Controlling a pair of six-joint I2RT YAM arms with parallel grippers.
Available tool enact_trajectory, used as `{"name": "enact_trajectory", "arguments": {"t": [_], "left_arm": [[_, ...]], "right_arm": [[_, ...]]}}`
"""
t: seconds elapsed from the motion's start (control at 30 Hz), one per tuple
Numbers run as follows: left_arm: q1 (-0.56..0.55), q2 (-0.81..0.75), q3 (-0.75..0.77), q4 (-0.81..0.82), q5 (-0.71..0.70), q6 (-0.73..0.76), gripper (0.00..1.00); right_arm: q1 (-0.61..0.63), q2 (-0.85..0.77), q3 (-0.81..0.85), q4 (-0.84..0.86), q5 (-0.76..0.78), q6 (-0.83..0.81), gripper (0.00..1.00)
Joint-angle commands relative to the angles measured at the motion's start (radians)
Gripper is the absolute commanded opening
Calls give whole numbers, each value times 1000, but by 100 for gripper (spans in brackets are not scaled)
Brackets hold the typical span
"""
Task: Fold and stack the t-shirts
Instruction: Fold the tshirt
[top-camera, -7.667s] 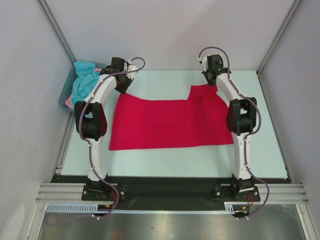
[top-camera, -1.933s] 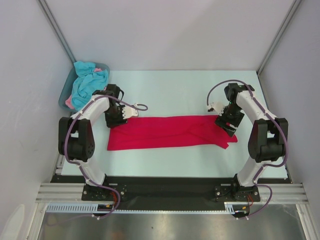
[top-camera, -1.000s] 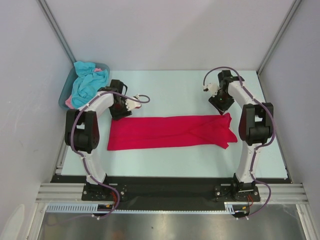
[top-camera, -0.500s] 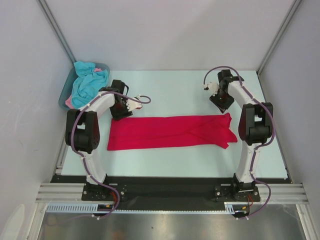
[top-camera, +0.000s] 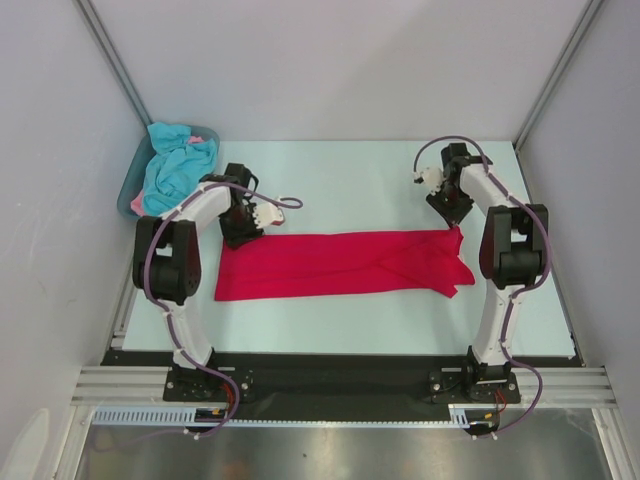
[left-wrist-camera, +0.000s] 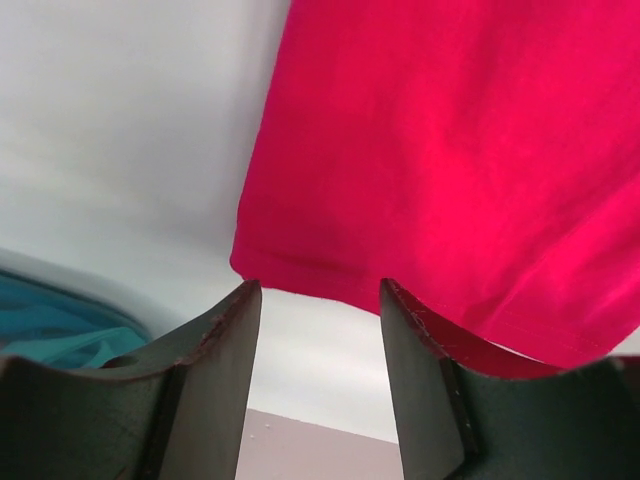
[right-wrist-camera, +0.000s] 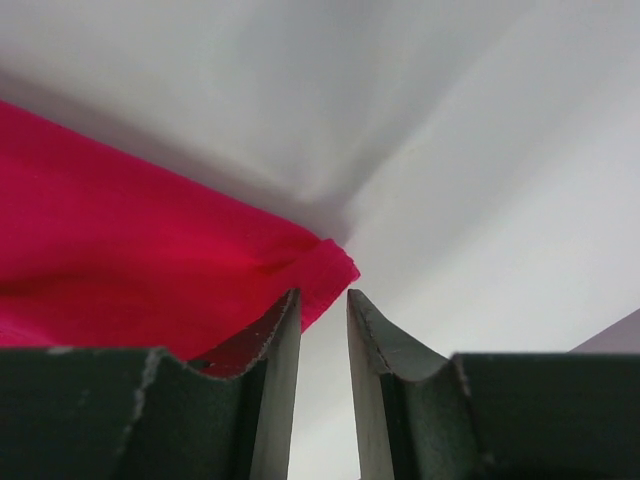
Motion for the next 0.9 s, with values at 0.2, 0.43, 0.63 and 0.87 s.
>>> {"name": "enact_trajectory", "arguments": {"t": [0.2,0.43,0.63,0.87], "left_arm": [[-10,86,66,-18,18,-3,56],[-18,132,77,6,-4,-27,54],[-18,147,76,36,-67,-34,53],[-16,156,74,69,-113,-38,53]], "right_arm": [[-7,30,-23,26,4,11,29],[0,53,-25,57,6,20,29],[11,93,-20,112,44,38,29],[17,141,-6,205,118,75,30]]}}
